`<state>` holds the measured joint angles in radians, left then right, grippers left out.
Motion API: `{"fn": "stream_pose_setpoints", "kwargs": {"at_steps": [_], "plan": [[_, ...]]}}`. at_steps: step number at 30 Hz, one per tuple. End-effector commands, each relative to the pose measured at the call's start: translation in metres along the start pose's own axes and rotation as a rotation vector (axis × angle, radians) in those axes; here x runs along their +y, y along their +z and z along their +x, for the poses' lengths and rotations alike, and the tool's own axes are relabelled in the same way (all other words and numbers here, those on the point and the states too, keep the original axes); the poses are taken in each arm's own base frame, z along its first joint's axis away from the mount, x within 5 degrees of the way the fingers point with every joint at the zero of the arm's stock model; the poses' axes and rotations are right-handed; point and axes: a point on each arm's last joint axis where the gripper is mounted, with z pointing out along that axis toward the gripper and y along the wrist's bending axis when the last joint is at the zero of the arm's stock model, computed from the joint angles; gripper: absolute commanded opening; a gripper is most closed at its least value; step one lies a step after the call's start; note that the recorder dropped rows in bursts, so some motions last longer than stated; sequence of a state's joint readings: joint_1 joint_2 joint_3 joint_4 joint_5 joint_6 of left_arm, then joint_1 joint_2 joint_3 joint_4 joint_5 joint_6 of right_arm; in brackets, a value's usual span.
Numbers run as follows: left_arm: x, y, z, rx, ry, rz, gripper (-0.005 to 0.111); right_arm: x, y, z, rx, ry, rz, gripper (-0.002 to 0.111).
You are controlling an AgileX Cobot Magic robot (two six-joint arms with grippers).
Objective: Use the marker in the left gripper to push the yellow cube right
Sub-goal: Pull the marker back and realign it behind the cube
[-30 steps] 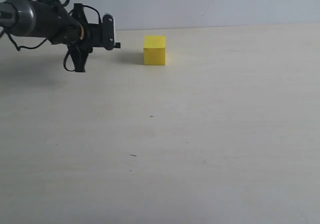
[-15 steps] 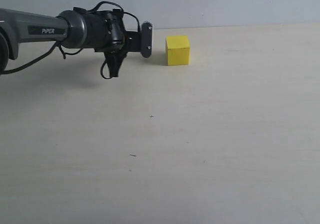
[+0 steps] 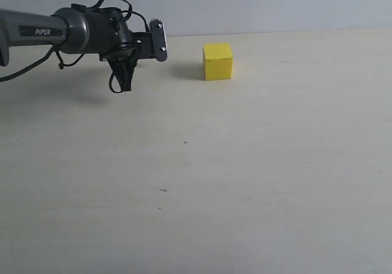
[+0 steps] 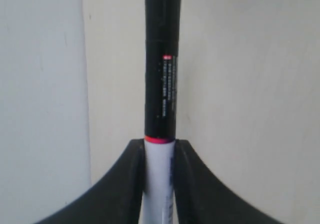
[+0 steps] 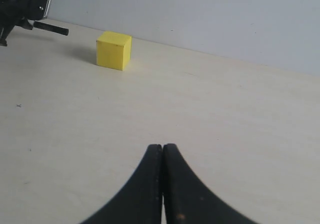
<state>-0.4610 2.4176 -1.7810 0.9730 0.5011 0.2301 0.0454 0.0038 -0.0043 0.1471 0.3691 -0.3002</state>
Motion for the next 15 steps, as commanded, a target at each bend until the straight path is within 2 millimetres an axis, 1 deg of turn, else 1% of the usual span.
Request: {"fn": "stream_pose_setpoints", "kwargs": {"at_steps": [1,3,5,7,8,10,15], "plan": [[-0.017,-0.012,-0.039,-0.098,0.043,-0.013,0.0,0.0,0.0,0.0,-0.013,0.001,0.002,0.0],[-0.026,-0.018,-0.061,-0.129,0.045,-0.029,0.0,0.0,0.0,0.0,-0.013,0.001,0.002,0.0],[-0.032,-0.029,-0.084,-0.154,0.012,-0.051,0.0,0.0,0.0,0.0,-0.013,0.001,0.002,0.0],[-0.034,-0.037,-0.096,-0.128,0.025,-0.073,0.0,0.0,0.0,0.0,-0.013,0.001,0.002,0.0],[-0.034,-0.039,-0.098,-0.105,0.034,-0.083,0.0,0.0,0.0,0.0,-0.013,0.001,0.002,0.0],[-0.032,-0.039,-0.095,-0.049,0.05,-0.1,0.0,0.0,0.0,0.0,-0.013,0.001,0.002,0.0],[-0.02,-0.033,-0.066,0.125,0.011,-0.112,0.0,0.0,0.0,0.0,-0.013,0.001,0.002,0.0]]}}
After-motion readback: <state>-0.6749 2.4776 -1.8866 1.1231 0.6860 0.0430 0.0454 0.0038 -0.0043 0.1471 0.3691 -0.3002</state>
